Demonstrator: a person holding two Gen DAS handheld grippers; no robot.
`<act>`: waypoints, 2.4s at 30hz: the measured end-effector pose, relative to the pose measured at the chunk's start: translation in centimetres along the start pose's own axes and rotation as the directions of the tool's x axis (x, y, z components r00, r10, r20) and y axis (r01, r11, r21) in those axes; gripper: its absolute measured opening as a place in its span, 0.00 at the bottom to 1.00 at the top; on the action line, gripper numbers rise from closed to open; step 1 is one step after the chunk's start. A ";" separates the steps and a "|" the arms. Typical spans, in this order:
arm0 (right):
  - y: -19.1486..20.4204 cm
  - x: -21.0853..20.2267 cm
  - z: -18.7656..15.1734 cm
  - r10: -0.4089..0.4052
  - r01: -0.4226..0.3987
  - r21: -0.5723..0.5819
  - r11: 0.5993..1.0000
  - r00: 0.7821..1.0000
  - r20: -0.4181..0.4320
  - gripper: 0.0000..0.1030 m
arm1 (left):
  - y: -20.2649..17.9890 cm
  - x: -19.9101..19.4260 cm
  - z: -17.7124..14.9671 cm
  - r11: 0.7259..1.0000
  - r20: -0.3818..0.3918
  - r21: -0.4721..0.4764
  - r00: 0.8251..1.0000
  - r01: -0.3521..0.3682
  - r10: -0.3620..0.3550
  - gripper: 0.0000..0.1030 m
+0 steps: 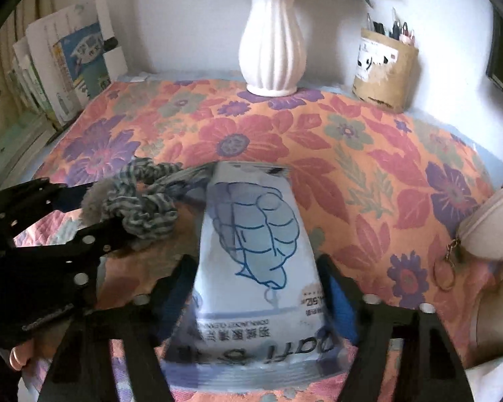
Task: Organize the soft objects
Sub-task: 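Carry the wipes bag and brown toy to the glass bowl and release both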
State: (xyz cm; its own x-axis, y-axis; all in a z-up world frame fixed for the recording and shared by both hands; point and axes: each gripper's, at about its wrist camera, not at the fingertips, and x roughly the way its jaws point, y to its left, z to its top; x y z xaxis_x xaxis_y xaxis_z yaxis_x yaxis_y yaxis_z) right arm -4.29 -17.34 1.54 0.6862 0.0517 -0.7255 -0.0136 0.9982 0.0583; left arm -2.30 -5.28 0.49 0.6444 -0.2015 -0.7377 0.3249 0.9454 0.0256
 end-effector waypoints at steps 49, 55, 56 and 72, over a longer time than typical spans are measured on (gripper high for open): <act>-32.2 -31.6 -14.8 -0.253 -0.054 0.700 0.713 0.910 0.328 0.61 | -34.7 -14.0 12.4 0.845 0.149 0.250 0.843 0.473 -0.516 0.35; -40.8 -29.8 -11.7 -0.384 0.104 0.745 0.659 0.898 0.213 0.61 | -40.3 -8.5 15.6 0.911 0.137 0.210 0.912 0.354 -0.386 0.35; -41.9 -29.1 -11.0 -0.386 0.119 0.744 0.657 0.901 0.197 0.61 | -41.1 -7.1 16.1 0.919 0.124 0.204 0.923 0.336 -0.365 0.35; -49.8 -22.7 -7.7 -0.261 0.078 0.747 0.660 0.956 0.131 0.72 | -45.7 -0.9 16.5 0.913 0.081 0.277 0.939 0.300 -0.333 0.68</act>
State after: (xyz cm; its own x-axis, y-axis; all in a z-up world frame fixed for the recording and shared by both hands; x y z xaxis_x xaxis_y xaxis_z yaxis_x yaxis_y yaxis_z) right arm -24.74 -67.96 9.84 0.7551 -0.2153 -0.6193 0.5879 0.6405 0.4941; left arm -6.31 -52.54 11.12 0.5530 -0.5251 -0.6469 0.6817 0.7316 -0.0111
